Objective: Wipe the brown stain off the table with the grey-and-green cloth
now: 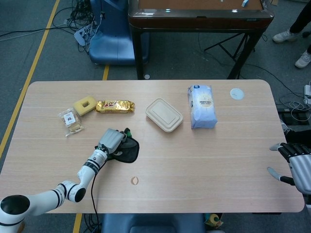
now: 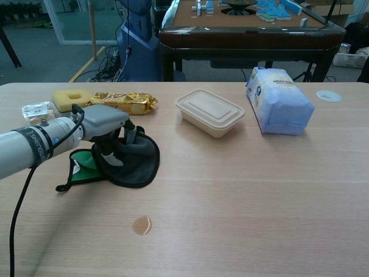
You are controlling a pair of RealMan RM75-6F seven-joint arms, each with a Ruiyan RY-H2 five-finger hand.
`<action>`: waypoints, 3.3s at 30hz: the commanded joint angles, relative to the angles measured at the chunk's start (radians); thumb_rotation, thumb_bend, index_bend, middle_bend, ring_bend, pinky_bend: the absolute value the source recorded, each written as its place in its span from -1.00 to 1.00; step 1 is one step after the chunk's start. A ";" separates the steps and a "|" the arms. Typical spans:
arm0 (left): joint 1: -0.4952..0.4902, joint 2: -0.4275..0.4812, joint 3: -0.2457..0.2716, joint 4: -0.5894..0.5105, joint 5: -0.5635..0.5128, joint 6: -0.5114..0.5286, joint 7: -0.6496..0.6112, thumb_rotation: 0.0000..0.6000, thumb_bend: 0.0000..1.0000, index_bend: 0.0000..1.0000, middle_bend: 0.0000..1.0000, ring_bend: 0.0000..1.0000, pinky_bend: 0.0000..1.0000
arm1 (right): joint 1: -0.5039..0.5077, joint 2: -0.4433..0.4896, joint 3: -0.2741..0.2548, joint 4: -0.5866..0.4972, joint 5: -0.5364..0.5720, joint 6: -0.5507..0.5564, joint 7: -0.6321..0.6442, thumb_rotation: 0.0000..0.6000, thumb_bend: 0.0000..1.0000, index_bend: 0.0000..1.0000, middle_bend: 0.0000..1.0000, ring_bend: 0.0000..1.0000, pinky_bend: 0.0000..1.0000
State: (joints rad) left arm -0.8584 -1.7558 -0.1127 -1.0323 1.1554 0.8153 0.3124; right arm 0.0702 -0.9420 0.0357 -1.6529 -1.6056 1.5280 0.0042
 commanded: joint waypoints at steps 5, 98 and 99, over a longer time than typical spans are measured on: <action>0.029 0.051 0.003 -0.014 0.052 0.012 -0.102 1.00 -0.69 0.25 0.19 0.24 0.89 | -0.001 0.003 0.001 -0.002 -0.005 0.006 0.000 1.00 -0.50 -0.27 -0.27 -0.38 -0.42; 0.062 0.063 0.171 -0.435 0.385 0.002 0.170 1.00 -0.60 0.23 0.33 0.32 1.00 | -0.017 0.017 0.003 -0.043 -0.014 0.027 -0.036 1.00 -0.50 -0.27 -0.27 -0.38 -0.41; 0.061 0.057 0.169 -0.427 0.380 -0.002 0.178 1.00 -0.60 0.23 0.33 0.32 1.00 | -0.018 0.016 0.003 -0.042 -0.013 0.027 -0.034 1.00 -0.50 -0.27 -0.27 -0.38 -0.41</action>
State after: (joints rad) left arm -0.7951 -1.6921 0.0563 -1.4658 1.5387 0.8177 0.4823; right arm 0.0525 -0.9257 0.0385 -1.6945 -1.6189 1.5550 -0.0300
